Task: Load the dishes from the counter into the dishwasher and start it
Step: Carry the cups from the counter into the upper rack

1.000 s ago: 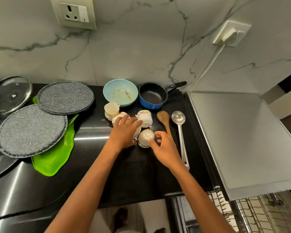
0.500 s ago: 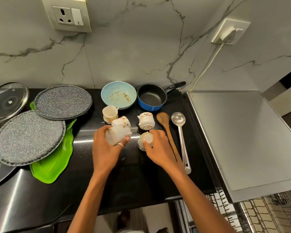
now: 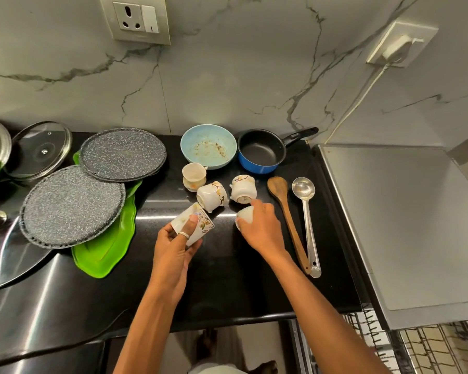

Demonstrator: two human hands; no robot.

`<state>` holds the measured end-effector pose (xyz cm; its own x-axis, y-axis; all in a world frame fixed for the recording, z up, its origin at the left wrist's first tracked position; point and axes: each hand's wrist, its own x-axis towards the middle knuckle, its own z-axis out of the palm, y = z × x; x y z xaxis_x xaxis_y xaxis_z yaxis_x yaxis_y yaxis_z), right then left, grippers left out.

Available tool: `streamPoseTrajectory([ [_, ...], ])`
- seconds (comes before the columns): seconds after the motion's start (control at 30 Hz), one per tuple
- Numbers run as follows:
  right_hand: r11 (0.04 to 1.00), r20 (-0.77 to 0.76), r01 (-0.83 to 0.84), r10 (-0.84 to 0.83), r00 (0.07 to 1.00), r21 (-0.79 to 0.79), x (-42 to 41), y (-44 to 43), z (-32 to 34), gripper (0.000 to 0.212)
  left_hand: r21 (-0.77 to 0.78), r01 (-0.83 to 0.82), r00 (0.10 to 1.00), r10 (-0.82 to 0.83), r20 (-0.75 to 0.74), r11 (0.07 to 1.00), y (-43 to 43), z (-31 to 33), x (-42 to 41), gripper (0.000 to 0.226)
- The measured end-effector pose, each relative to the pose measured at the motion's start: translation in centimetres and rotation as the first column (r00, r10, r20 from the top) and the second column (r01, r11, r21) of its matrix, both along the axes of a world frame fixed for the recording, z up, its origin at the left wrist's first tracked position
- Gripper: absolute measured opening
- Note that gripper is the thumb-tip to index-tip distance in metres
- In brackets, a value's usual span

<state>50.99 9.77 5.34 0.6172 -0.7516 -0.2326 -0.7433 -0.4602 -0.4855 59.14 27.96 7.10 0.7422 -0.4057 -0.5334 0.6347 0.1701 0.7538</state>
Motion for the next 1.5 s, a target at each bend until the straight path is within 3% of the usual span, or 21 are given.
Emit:
streamPoseTrajectory([
  [0.03,0.981,0.119,0.127,-0.145,0.982,0.147,-0.4,-0.2,0.5,0.053,-0.006,0.012,1.000,-0.012,-0.008,1.000,-0.2,-0.1,0.0,0.061],
  [0.07,0.897,0.236,0.232,-0.335,0.912,0.377,-0.8,-0.4,1.2,0.049,-0.016,0.023,1.000,-0.024,-0.017,1.000,-0.4,-0.1,0.0,0.060],
  [0.13,0.506,0.281,0.195,-0.713,0.643,0.840,-2.2,-0.6,2.4,0.046,-0.031,0.056,0.998,-0.057,-0.030,0.998,-0.7,0.0,-0.4,0.058],
  [0.17,0.324,0.227,0.096,-0.817,0.530,0.941,-3.2,-0.6,2.8,0.047,-0.040,0.079,0.996,-0.080,-0.035,0.996,-1.0,0.0,-0.6,0.058],
  [0.23,0.126,0.149,-0.082,-0.902,0.406,0.989,-5.7,-0.5,3.1,0.050,-0.056,0.127,0.991,-0.129,-0.045,0.990,-1.3,0.2,-1.3,0.057],
  [0.37,0.020,0.106,-0.274,-0.947,0.303,0.962,-12.4,-0.1,2.8,0.058,-0.101,0.231,0.966,-0.241,-0.099,0.968,-2.7,0.4,-3.8,0.050],
  [0.47,0.010,0.081,-0.349,-0.979,0.188,0.937,-18.1,0.3,2.7,0.055,-0.138,0.316,0.932,-0.334,-0.143,0.939,-4.1,0.6,-6.9,0.049],
  [0.6,0.072,0.080,-0.293,-0.997,0.016,0.953,-25.6,0.6,2.7,0.050,-0.162,0.410,0.872,-0.437,-0.219,0.898,-6.1,0.8,-13.1,0.032],
  [0.67,0.083,0.071,-0.270,-0.996,-0.052,0.959,-29.1,0.4,2.5,0.054,-0.167,0.472,0.832,-0.500,-0.239,0.866,-6.9,0.9,-16.8,0.034],
  [0.93,0.123,0.117,-0.026,-0.978,-0.173,0.992,-44.9,-1.5,0.1,0.063,-0.133,0.683,0.694,-0.695,-0.187,0.718,-8.5,-0.8,-31.6,0.044],
  [1.13,0.124,0.150,0.202,-0.982,-0.118,0.971,-59.1,-4.3,-2.8,0.048,0.092,0.734,0.678,-0.716,-0.164,0.673,-10.1,-5.3,-43.3,0.048],
  [1.23,0.151,0.164,0.286,-0.986,-0.021,0.946,-63.7,-5.5,-4.6,0.029,0.303,0.758,0.623,-0.779,-0.074,0.578,-12.2,-9.4,-48.5,0.052],
  [1.33,0.147,0.136,0.399,-0.989,0.054,0.905,-66.8,-7.0,-7.5,0.036,0.563,0.693,0.506,-0.860,0.066,0.450,-14.7,-13.5,-53.1,0.058],
  [1.4,0.150,0.118,0.452,-0.988,0.098,0.879,-68.3,-7.8,-9.5,0.043,0.649,0.672,0.402,-0.912,0.084,0.356,-16.1,-16.0,-55.6,0.064],
  [1.5,0.189,0.110,0.497,-0.977,0.185,0.847,-69.8,-8.5,-12.5,0.028,0.735,0.638,0.236,-0.967,0.096,0.229,-17.8,-20.7,-58.6,0.075],
])
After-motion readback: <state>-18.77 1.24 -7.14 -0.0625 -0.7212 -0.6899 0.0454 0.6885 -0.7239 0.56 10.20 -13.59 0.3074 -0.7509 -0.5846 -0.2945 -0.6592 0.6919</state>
